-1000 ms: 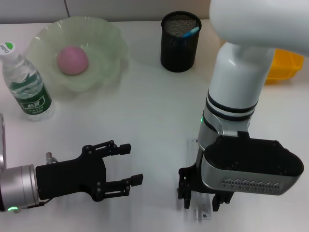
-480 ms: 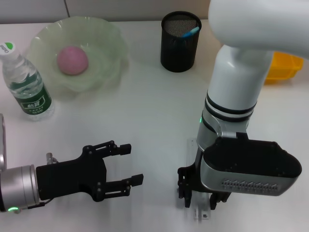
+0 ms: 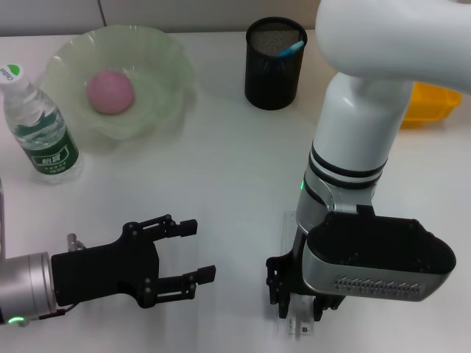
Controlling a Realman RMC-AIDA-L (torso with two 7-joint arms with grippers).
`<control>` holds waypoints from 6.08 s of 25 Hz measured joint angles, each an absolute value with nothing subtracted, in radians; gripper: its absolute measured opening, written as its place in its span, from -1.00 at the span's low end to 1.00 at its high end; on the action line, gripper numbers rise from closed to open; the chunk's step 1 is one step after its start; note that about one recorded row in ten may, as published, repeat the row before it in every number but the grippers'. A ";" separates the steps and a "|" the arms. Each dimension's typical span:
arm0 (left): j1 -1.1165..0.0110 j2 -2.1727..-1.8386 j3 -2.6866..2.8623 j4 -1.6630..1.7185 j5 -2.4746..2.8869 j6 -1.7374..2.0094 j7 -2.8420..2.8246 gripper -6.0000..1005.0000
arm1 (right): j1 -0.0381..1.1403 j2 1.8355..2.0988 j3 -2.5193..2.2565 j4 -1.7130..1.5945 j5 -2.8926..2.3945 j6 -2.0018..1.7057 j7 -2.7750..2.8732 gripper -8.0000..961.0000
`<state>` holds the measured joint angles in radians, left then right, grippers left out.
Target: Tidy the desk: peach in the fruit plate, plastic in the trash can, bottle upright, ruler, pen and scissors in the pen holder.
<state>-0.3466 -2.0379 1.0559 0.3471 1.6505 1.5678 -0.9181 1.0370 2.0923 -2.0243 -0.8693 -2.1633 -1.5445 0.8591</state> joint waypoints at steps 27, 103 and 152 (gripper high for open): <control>-0.340 -2.025 1.003 0.344 1.641 1.620 -0.934 0.57 | 0.902 2.085 -1.738 -1.252 -2.362 -1.813 1.143 -0.16; -0.350 -2.066 0.824 0.305 1.637 1.683 -0.916 0.57 | 0.557 2.088 -1.034 -0.386 -1.449 -1.539 0.261 -0.16; -0.355 -2.071 0.822 0.299 1.638 1.660 -0.892 0.57 | 0.827 2.092 -1.036 -0.157 -1.263 -1.174 -0.537 -0.16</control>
<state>-0.3552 -2.0709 0.8225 0.2990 1.6379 1.6596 -0.8923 0.8266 2.0924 -1.0358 -0.1566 -1.2625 -1.1736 -0.5369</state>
